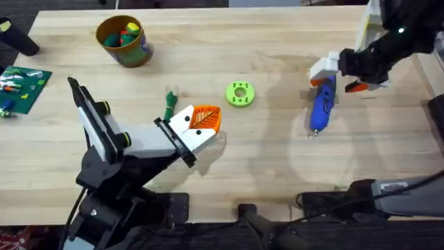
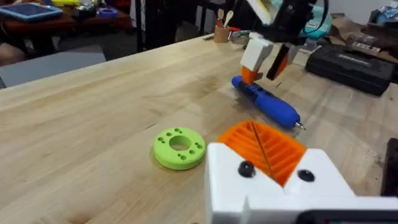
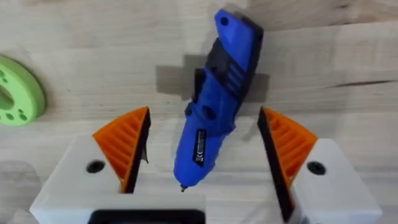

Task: Pick up the gripper from the table and insert it into the empty holder that is missing its gripper. Then pick up a screw, insert it into the mounting hole, and use the screwdriver to tighten it. Finally, clean up the table by picking up the vegetable and placing it into the bucket.

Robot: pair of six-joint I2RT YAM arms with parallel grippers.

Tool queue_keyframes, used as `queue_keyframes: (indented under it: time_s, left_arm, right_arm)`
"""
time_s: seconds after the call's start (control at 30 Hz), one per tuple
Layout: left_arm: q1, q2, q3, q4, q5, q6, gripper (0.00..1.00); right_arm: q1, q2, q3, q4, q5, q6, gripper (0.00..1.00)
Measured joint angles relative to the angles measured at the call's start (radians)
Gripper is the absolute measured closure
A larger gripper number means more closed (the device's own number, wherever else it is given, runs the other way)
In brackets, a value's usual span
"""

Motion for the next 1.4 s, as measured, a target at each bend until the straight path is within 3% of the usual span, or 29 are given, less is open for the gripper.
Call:
queue_keyframes:
  time_s: [0.23, 0.87, 1.4]
  left_arm:
    - [0.0, 0.0, 0.0, 0.0, 0.0, 0.0, 0.988]
    - [0.0, 0.0, 0.0, 0.0, -0.007, 0.0, 0.988]
    - [0.0, 0.0, 0.0, 0.0, -0.025, 0.0, 0.988]
  right_arm:
    - [0.043, -0.037, 0.008, 0.0, 0.024, 0.083, 0.013]
    - [0.046, 0.019, -0.001, 0.065, 0.122, 0.314, 0.013]
    - [0.047, 0.019, -0.191, 0.225, 0.132, 0.312, 0.013]
